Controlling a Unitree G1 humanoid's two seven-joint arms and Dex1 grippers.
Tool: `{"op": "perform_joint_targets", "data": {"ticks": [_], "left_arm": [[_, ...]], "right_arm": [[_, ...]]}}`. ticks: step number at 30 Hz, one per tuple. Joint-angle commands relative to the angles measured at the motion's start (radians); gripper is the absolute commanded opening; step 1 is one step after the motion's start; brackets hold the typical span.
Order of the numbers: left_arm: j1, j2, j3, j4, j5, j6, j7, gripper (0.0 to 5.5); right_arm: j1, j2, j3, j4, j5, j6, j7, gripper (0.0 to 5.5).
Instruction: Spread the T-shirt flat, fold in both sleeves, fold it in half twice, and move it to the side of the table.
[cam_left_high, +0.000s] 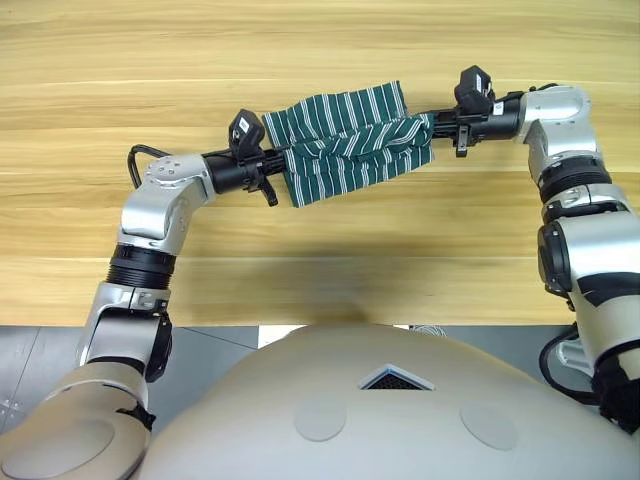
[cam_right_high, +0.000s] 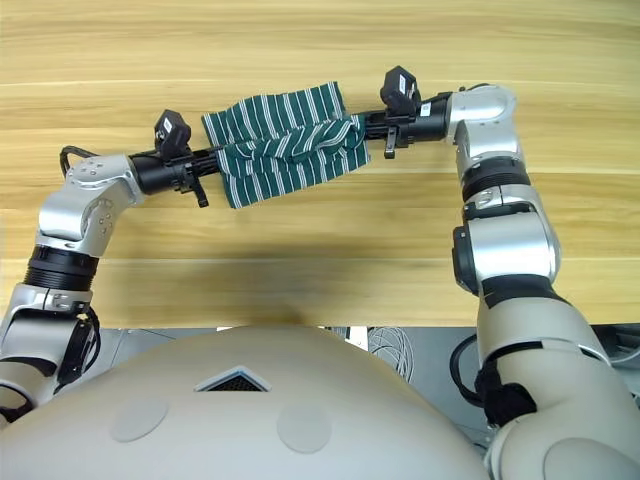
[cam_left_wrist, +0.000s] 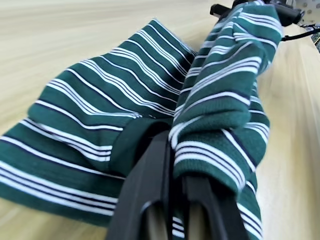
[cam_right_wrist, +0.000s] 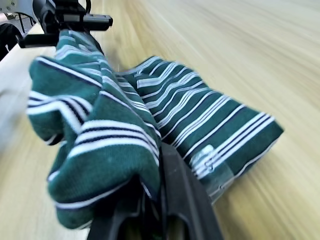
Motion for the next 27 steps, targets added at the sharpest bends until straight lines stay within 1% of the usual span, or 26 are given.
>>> {"op": "perform_joint_targets", "data": {"ticks": [1,5,11,14,21,27], "left_arm": [[-0.070,-0.032,0.010,0.105,0.044,-0.037,-0.015,0.00],[-0.097,-0.053,0.046,0.134,0.035,-0.055,-0.027,0.00],[-0.090,-0.061,0.078,0.053,0.007,-0.027,-0.045,0.00],[-0.095,-0.064,0.093,0.048,0.006,-0.016,-0.046,0.00],[-0.115,-0.096,0.085,0.228,0.075,-0.071,-0.037,0.00],[-0.129,-0.106,0.139,0.357,0.081,-0.136,-0.045,0.00]], "right_arm": [[-0.045,0.020,-0.032,0.036,-0.036,-0.032,-0.029,0.06],[-0.057,0.030,-0.061,0.044,-0.050,-0.038,-0.013,0.06],[-0.085,0.021,-0.085,0.038,-0.067,-0.040,0.009,0.06],[-0.123,0.018,-0.099,0.041,-0.077,-0.034,0.004,0.06],[-0.166,0.091,-0.073,0.111,-0.181,-0.042,-0.157,0.06],[-0.175,0.139,-0.072,0.163,-0.239,-0.005,-0.288,0.06]]}}
